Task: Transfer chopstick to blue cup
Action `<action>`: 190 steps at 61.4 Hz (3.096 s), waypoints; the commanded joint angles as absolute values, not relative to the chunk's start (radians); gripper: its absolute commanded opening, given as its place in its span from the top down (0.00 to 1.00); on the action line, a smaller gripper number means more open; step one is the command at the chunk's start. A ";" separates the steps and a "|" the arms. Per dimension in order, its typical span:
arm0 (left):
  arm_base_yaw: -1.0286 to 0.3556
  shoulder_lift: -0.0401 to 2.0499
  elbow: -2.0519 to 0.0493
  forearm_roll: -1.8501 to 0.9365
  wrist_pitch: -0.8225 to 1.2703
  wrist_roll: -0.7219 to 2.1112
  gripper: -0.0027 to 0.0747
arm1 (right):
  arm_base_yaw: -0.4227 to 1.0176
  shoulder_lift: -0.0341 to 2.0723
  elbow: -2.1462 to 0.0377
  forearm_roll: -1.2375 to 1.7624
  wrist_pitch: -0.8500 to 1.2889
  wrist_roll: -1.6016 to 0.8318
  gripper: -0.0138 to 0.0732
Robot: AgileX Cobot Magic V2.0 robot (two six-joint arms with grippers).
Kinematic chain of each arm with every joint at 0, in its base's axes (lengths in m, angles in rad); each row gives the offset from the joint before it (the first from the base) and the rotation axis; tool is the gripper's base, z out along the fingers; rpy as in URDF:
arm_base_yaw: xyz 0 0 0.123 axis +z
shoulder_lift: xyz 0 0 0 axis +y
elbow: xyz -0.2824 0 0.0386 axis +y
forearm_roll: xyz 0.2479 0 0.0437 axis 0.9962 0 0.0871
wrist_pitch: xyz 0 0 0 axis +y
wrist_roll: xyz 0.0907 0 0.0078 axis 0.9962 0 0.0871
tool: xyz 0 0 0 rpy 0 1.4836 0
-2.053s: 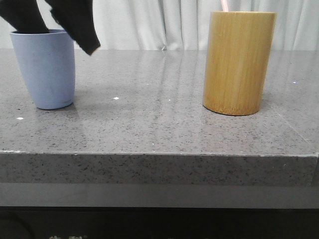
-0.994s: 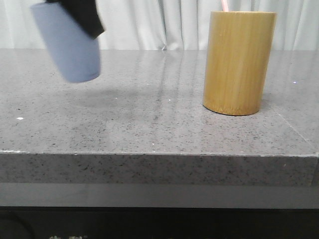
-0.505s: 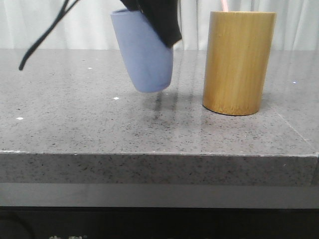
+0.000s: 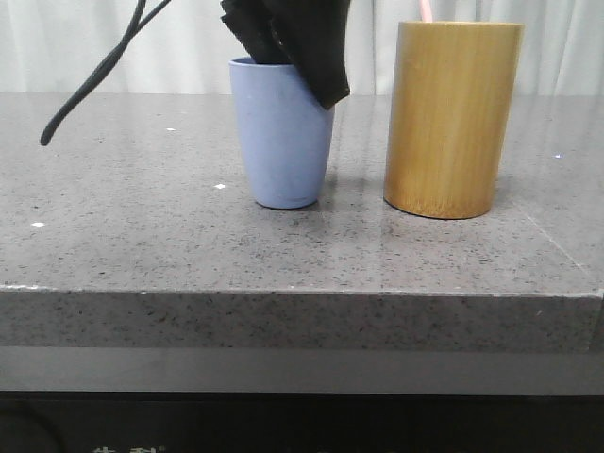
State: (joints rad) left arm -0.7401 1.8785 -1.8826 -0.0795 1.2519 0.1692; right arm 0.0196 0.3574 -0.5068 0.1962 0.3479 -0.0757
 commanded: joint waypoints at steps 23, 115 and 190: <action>-0.745 1.700 -1.952 -0.096 1.269 0.130 0.69 | 0.016 0.374 -0.542 0.205 0.273 -0.083 0.16; -0.038 0.440 -0.538 -0.079 0.390 0.087 0.99 | 0.016 0.376 -0.542 0.206 0.280 -0.083 0.16; -0.038 0.289 -0.477 -0.079 0.389 0.087 0.99 | 0.394 1.430 -1.208 0.190 0.061 -0.125 0.42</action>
